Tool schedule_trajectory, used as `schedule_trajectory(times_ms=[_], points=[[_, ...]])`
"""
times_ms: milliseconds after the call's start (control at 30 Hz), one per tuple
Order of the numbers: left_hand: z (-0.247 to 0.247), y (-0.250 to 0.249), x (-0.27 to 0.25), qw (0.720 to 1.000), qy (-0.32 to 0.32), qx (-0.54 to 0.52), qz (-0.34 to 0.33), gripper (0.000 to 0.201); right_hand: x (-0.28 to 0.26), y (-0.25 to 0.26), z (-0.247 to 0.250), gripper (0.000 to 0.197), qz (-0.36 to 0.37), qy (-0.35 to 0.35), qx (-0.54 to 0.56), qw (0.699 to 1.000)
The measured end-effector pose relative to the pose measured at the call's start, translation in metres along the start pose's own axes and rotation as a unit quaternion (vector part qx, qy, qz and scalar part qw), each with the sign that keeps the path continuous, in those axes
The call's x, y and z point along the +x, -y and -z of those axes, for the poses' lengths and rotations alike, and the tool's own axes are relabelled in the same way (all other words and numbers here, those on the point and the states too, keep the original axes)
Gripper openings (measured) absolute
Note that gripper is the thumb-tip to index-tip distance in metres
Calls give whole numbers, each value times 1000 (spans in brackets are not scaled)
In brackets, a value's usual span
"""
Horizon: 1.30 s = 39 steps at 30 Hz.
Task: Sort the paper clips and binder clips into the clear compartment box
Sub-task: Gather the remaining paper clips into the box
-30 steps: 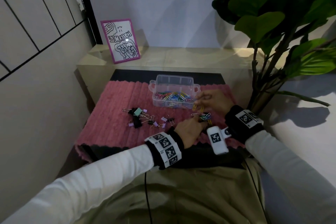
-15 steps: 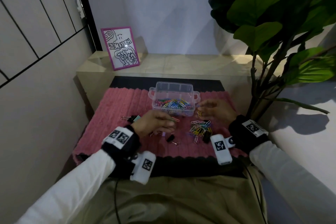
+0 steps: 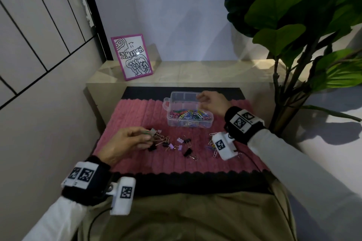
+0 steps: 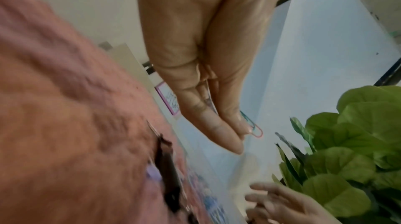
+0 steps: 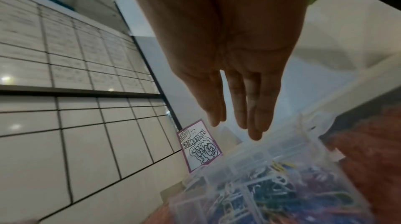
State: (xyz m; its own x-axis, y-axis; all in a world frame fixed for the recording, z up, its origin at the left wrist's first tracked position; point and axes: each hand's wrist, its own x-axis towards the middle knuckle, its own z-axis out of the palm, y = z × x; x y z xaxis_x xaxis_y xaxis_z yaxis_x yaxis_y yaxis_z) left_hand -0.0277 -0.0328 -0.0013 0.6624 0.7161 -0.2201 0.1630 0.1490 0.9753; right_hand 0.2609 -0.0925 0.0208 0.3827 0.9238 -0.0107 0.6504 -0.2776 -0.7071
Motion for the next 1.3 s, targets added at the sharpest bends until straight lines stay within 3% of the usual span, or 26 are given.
schedule_trajectory(times_ms=[67,200,300,433,533,733,1000,1100,1167,1300], points=[[17,1,-7,999,-33,2,-11,20,-16,0,0,24,51,-2,-39,998],[45,7,-19,996,-80,17,-22,17,-51,-14,6,12,157,78,-116,978],[51,13,-20,996,-81,35,-7,22,-61,-26,8,15,137,88,-201,966],[37,20,-18,997,-60,55,7,23,-59,-29,-6,47,74,176,-299,935],[23,19,-15,997,-46,67,1,21,-56,-27,-17,40,94,186,-331,920],[8,9,-10,998,-15,64,-10,20,-52,-22,-12,5,90,178,-190,961],[-31,-39,59,973,67,213,-58,10,-41,-29,6,17,80,82,92,989],[-51,-53,93,953,84,280,-84,4,-45,-29,7,11,65,45,151,985],[-62,-61,109,935,76,332,-97,13,-47,-29,8,9,58,28,165,984],[-76,-72,121,867,91,476,-121,25,-46,-34,11,11,74,11,140,987]])
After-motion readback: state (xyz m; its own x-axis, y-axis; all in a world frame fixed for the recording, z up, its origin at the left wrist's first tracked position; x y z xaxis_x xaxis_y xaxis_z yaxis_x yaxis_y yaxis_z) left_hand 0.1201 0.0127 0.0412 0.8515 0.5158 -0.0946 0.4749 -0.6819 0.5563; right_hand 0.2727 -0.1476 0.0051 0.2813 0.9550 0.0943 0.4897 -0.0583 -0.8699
